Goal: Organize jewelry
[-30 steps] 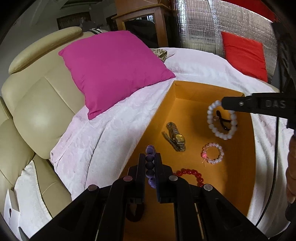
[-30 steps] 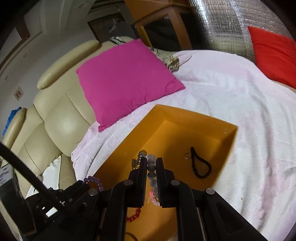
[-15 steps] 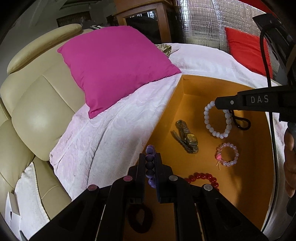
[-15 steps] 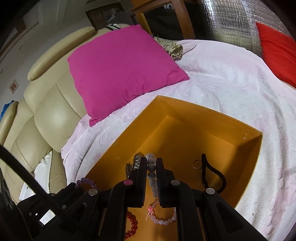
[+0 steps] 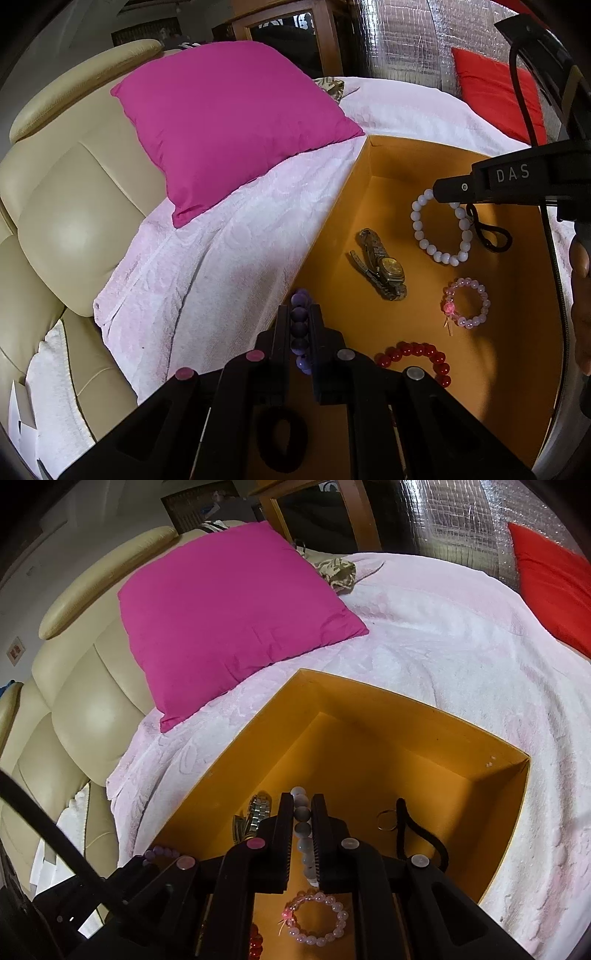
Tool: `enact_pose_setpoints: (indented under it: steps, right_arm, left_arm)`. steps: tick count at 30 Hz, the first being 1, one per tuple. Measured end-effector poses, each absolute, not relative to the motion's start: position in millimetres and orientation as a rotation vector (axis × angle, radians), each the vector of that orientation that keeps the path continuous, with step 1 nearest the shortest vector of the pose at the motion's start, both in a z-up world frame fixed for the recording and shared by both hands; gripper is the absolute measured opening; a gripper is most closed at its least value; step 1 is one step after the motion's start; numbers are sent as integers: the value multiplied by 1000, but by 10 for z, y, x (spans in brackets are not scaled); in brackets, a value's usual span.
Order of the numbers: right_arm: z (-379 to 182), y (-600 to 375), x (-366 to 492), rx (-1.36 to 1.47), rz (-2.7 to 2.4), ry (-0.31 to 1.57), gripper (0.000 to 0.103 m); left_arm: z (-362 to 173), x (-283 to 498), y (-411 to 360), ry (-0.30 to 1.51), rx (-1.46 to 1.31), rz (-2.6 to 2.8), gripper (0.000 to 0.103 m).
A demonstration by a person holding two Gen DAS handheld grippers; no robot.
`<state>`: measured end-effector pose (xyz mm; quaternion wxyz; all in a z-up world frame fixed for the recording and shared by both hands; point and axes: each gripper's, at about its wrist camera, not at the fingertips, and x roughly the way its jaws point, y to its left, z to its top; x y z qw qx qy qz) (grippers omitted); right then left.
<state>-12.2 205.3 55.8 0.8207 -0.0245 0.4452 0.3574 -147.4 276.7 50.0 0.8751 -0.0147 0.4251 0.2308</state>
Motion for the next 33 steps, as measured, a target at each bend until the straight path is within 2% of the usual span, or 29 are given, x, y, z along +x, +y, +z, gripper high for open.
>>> enact_pose_setpoints:
  steps: [5, 7, 10, 12, 15, 17, 19, 26, 33]
  right_arm:
    - [526, 2029, -64, -55, 713, 955, 11]
    - [522, 1996, -33, -35, 711, 973, 12]
    - [557, 1914, -37, -18, 703, 970, 21]
    - [601, 1833, -73, -12, 708, 965, 24]
    - [667, 1706, -132, 1, 713, 964, 26]
    - [725, 1587, -201, 18, 718, 965, 36]
    - [793, 1479, -290, 28, 719, 951, 56]
    - [1132, 1051, -793, 16, 750, 863, 57]
    - [1427, 595, -1356, -32, 781, 769, 57]
  left_arm:
    - [479, -1459, 2736, 896, -4, 490, 10]
    - [491, -1468, 2711, 893, 2, 488, 14]
    - [535, -1513, 2660, 881, 7, 492, 35]
    - [594, -1555, 2627, 863, 21, 523, 60]
    - [711, -1635, 2578, 836, 15, 539, 64]
    - [797, -1687, 2534, 827, 1, 551, 68]
    - [876, -1738, 2465, 811, 0, 555, 71]
    - [1224, -1981, 2152, 744, -18, 564, 83]
    - [1649, -2321, 1855, 662, -25, 596, 87]
